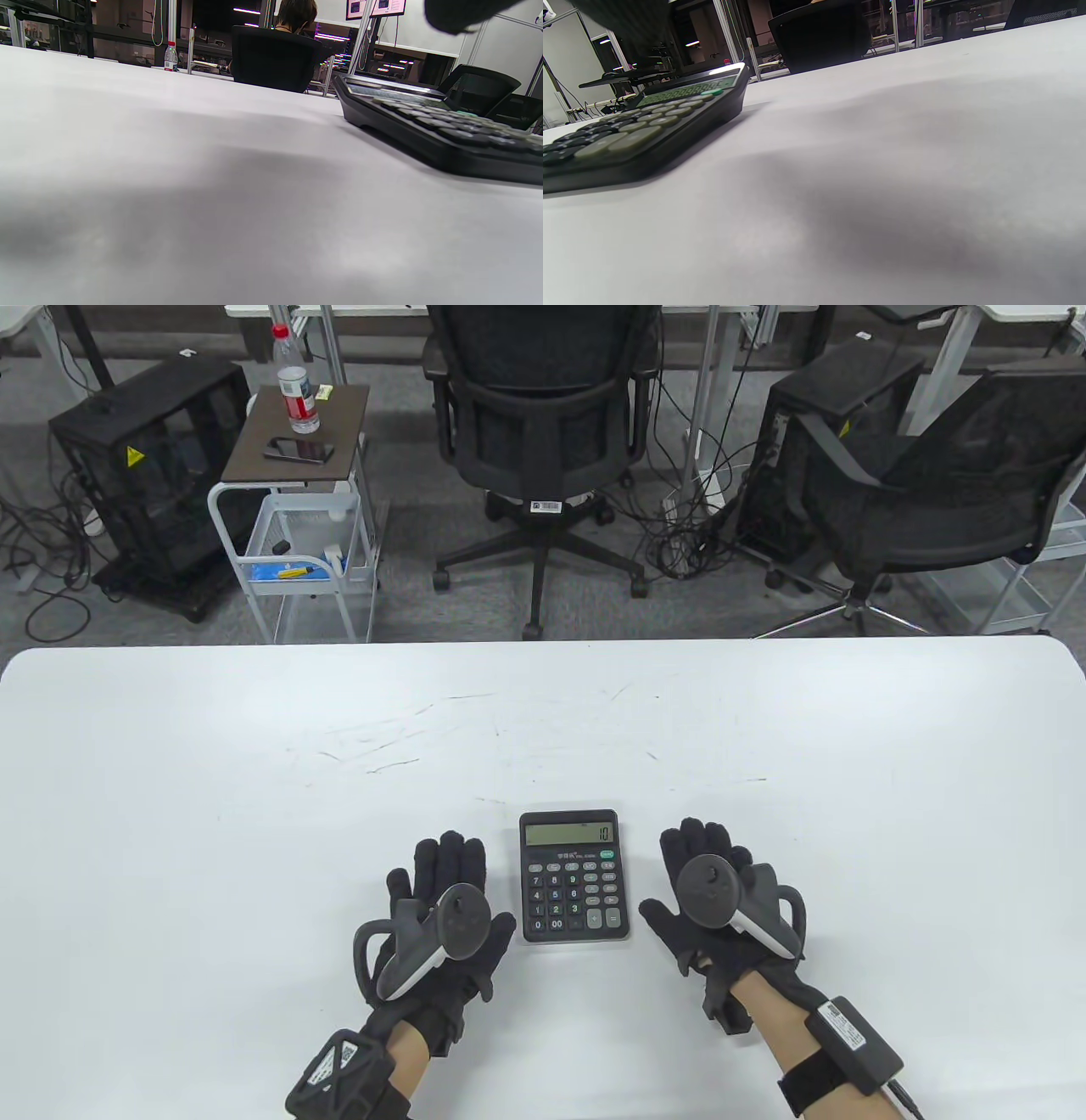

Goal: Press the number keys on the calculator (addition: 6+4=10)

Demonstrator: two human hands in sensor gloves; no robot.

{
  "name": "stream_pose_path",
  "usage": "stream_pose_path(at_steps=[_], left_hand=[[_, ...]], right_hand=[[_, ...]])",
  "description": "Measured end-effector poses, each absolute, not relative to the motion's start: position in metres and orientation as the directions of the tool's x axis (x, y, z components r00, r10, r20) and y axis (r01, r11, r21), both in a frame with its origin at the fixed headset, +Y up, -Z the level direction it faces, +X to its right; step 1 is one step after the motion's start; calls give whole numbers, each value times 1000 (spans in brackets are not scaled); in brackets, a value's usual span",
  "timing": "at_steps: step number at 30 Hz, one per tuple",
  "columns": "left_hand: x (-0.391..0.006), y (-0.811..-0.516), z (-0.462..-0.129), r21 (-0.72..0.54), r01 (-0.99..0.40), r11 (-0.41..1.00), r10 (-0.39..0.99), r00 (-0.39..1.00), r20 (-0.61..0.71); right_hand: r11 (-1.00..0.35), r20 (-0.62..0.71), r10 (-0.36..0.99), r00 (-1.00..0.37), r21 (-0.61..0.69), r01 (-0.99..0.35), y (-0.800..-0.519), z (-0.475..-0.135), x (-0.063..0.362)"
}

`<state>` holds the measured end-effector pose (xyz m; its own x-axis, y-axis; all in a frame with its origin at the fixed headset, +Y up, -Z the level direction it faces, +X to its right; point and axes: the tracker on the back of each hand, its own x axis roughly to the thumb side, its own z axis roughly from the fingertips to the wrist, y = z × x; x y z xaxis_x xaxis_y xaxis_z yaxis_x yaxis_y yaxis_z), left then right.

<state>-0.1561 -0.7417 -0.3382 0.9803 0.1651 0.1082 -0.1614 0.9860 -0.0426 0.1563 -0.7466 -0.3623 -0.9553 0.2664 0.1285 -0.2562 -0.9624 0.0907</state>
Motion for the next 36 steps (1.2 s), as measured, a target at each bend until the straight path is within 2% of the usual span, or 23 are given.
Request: stream_pose_path(at_steps=[36], left_hand=[[-153,-745,-339,-50,-147,988,152,982,112]], right_hand=[[-978,124,198,-972,91,-188,-750,-360,156]])
